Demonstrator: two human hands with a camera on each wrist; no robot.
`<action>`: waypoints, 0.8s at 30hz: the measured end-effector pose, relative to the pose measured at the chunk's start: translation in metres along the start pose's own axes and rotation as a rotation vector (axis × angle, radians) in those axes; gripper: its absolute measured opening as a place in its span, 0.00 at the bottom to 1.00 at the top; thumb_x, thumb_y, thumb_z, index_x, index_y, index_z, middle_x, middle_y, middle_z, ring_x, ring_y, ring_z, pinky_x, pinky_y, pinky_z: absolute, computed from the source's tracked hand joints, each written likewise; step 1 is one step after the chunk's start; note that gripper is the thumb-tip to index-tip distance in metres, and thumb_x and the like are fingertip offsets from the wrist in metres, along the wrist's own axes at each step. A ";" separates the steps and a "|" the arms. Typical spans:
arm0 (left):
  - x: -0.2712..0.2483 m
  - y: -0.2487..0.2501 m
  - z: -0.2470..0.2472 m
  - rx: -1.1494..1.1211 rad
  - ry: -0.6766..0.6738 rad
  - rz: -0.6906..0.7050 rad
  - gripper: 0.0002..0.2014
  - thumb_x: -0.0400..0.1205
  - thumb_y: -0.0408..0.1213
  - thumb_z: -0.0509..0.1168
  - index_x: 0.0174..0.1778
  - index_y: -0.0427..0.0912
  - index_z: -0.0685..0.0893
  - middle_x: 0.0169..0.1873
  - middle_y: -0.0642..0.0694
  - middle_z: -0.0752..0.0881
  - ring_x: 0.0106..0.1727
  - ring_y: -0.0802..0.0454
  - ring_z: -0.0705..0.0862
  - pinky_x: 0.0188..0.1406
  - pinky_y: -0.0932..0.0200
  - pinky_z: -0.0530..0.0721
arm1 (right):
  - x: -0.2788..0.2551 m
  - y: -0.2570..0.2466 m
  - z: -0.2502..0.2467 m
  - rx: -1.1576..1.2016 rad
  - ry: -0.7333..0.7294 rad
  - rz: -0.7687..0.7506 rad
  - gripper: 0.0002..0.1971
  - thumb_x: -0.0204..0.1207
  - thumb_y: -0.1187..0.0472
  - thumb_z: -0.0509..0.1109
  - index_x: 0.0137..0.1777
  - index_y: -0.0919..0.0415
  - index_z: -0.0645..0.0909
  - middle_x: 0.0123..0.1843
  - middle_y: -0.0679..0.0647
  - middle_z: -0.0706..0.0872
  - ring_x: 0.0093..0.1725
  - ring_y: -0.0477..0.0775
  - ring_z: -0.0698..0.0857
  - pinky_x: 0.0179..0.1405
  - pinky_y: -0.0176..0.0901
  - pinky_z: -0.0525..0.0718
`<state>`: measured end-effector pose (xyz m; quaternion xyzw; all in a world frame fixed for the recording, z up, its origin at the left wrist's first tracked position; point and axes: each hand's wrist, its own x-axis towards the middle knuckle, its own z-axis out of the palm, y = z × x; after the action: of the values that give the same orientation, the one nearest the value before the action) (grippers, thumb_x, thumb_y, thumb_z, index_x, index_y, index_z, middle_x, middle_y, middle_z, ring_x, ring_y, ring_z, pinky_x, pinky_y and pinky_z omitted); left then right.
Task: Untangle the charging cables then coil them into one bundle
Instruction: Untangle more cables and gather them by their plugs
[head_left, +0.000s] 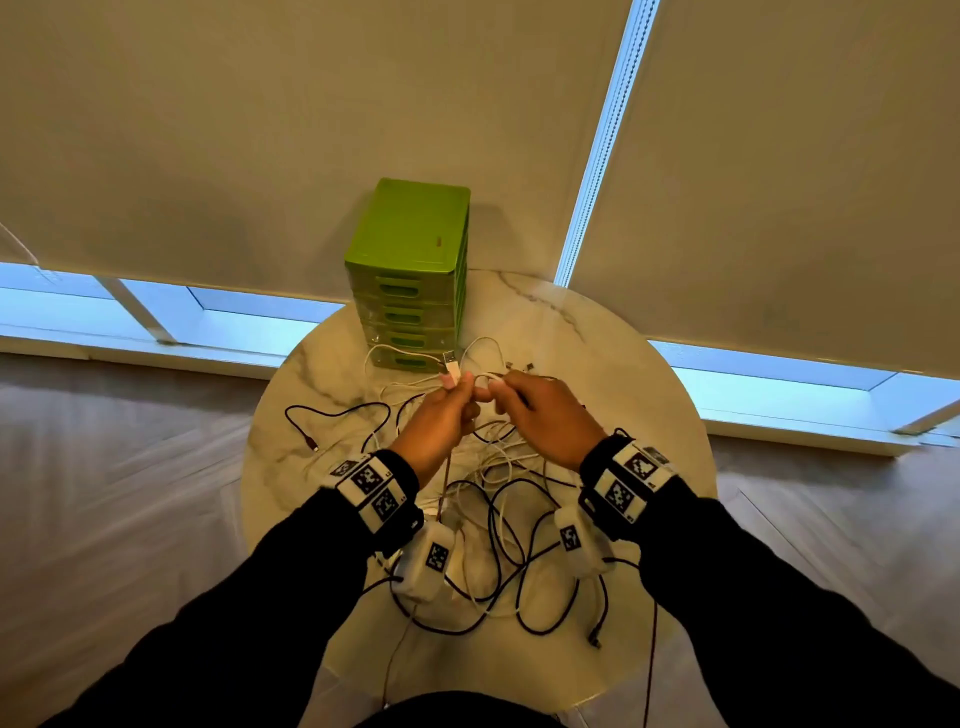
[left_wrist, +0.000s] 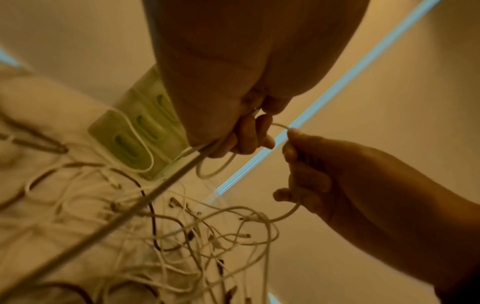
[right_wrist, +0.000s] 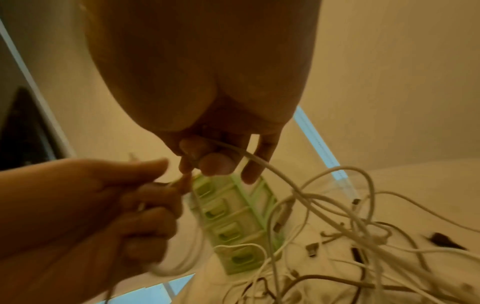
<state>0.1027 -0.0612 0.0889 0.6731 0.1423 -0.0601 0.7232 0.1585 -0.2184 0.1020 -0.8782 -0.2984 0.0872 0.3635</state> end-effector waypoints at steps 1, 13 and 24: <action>0.001 -0.001 0.001 -0.083 -0.001 -0.007 0.20 0.92 0.51 0.51 0.44 0.47 0.83 0.28 0.53 0.70 0.27 0.58 0.67 0.30 0.62 0.65 | -0.002 -0.007 0.003 0.022 -0.042 -0.033 0.16 0.90 0.49 0.56 0.46 0.52 0.82 0.40 0.44 0.86 0.40 0.44 0.84 0.44 0.45 0.82; 0.014 0.039 -0.016 -0.413 0.178 0.154 0.20 0.93 0.44 0.50 0.36 0.46 0.74 0.29 0.52 0.78 0.30 0.55 0.78 0.32 0.58 0.65 | -0.029 0.061 0.036 0.091 -0.391 0.120 0.15 0.89 0.46 0.57 0.46 0.53 0.78 0.42 0.51 0.89 0.44 0.48 0.86 0.51 0.44 0.81; -0.008 0.037 -0.028 0.187 0.204 0.258 0.16 0.92 0.52 0.48 0.47 0.50 0.76 0.37 0.53 0.75 0.38 0.59 0.74 0.43 0.62 0.75 | 0.005 0.056 -0.005 0.040 -0.132 0.138 0.18 0.90 0.48 0.55 0.48 0.58 0.80 0.30 0.54 0.88 0.32 0.52 0.87 0.39 0.39 0.81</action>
<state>0.1018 -0.0312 0.1247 0.7527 0.1214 0.0889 0.6409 0.1904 -0.2498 0.0673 -0.8817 -0.2585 0.1755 0.3536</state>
